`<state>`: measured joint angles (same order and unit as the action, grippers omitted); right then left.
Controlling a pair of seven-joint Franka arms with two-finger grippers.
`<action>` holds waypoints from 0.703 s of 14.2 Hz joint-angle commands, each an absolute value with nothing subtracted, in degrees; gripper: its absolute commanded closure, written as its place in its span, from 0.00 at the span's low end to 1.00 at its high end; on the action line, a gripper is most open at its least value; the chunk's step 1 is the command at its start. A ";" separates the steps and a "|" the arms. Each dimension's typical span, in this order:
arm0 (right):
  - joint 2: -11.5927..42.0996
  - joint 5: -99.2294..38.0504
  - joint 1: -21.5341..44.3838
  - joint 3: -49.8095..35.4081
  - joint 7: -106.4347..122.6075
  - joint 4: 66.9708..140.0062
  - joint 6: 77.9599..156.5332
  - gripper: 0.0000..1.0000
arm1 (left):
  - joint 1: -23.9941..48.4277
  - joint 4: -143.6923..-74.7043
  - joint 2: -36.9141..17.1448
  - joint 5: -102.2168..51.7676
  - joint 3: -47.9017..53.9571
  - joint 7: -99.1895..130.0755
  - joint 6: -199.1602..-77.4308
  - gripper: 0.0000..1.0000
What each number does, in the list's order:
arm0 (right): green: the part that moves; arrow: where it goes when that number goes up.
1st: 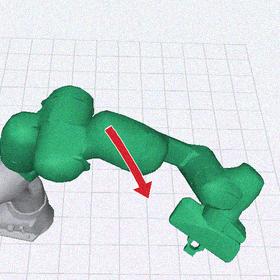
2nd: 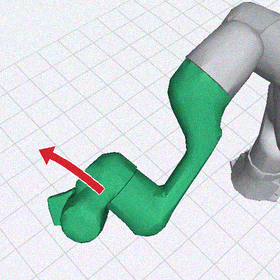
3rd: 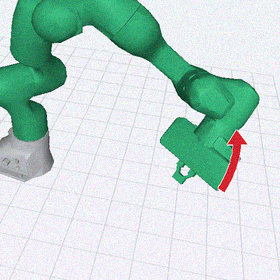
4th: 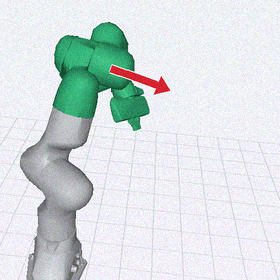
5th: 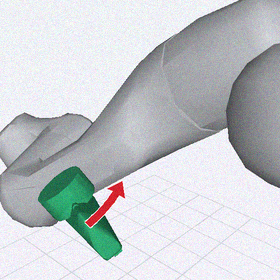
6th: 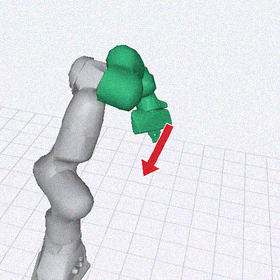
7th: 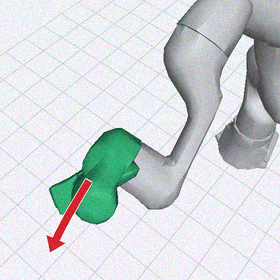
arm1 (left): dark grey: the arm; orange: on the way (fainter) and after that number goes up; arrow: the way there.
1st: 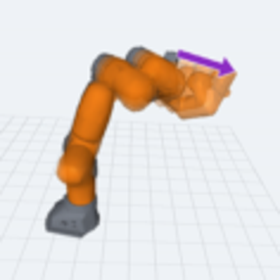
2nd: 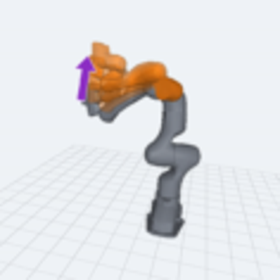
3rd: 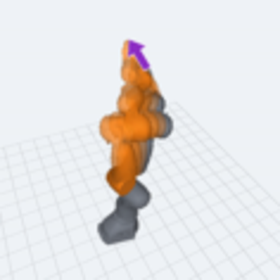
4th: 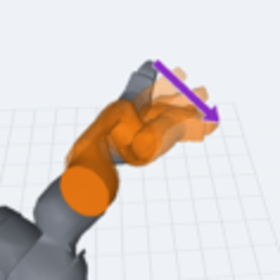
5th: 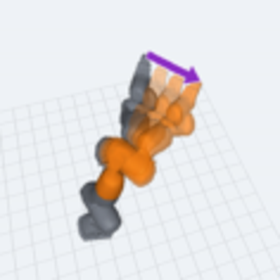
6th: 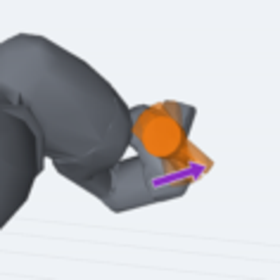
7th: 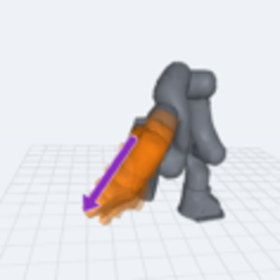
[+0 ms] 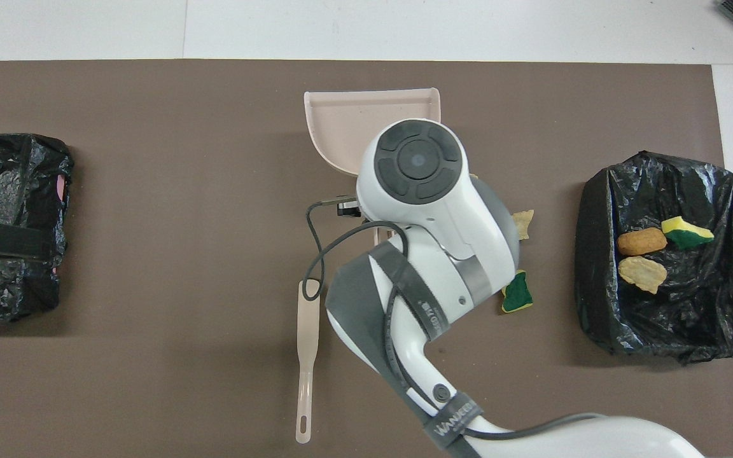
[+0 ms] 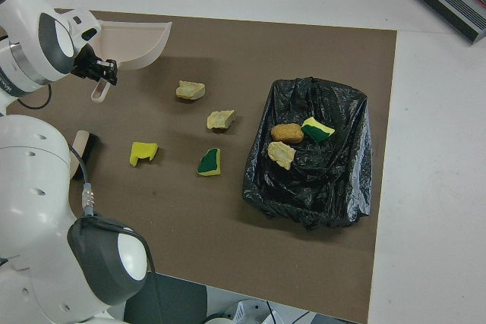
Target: Sweep and dump trash in bin
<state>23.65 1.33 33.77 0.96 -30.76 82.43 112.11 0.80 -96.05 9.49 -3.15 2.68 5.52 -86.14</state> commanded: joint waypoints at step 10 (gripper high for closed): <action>38.15 2.90 40.34 1.76 -41.57 76.02 121.03 0.83 | 0.35 -95.19 9.58 -2.11 2.99 5.45 -84.90 0.00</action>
<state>37.67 1.67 40.01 1.41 -40.05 77.72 121.83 0.80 -96.05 9.49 -3.14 2.68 5.52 -86.14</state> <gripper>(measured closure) 0.674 0.000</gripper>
